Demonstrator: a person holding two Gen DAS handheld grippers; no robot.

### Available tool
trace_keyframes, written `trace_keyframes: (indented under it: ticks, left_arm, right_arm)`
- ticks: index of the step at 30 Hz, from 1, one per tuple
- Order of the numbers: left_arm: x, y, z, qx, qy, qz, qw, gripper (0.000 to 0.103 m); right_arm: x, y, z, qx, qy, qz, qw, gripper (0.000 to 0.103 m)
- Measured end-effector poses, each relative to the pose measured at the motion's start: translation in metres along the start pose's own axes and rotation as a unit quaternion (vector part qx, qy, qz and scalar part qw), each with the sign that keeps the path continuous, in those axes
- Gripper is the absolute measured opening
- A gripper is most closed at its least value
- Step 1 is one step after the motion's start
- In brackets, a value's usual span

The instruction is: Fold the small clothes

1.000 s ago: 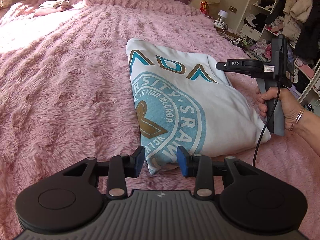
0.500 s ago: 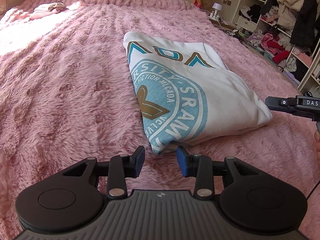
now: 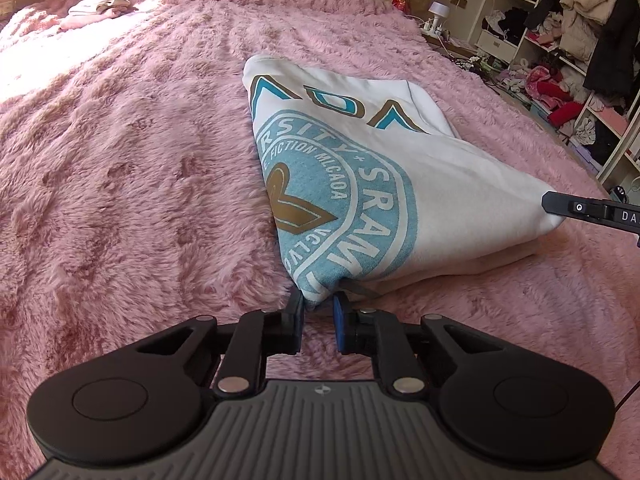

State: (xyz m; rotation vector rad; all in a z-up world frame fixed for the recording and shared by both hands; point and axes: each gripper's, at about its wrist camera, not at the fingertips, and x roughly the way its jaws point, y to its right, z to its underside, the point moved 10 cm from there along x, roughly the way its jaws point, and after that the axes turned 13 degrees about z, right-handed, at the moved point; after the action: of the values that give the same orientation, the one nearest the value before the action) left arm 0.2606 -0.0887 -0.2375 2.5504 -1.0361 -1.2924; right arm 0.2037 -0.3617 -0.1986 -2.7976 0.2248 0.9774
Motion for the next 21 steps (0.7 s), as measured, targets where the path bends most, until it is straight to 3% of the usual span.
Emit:
trace_keyframes:
  ticks: [3, 8, 13, 21]
  left_arm:
    - [0.002, 0.000, 0.002, 0.004, -0.008, -0.002, 1.0000, 0.016]
    - [0.006, -0.001, 0.007, 0.000, -0.017, 0.001, 0.9998, 0.016]
    - [0.005, 0.001, 0.015, 0.004, -0.027, 0.005, 0.9996, 0.016]
    - [-0.026, 0.007, -0.002, -0.007, 0.029, 0.006, 0.9995, 0.016]
  right_arm:
    - [-0.002, 0.003, -0.005, 0.000, 0.000, 0.002, 1.000, 0.000]
    - [0.024, 0.009, 0.020, 0.003, -0.036, 0.015, 0.999, 0.000]
    - [0.031, 0.009, 0.030, 0.017, -0.041, 0.019, 0.999, 0.000]
    - [0.032, 0.009, 0.028, 0.020, -0.046, 0.017, 0.999, 0.000]
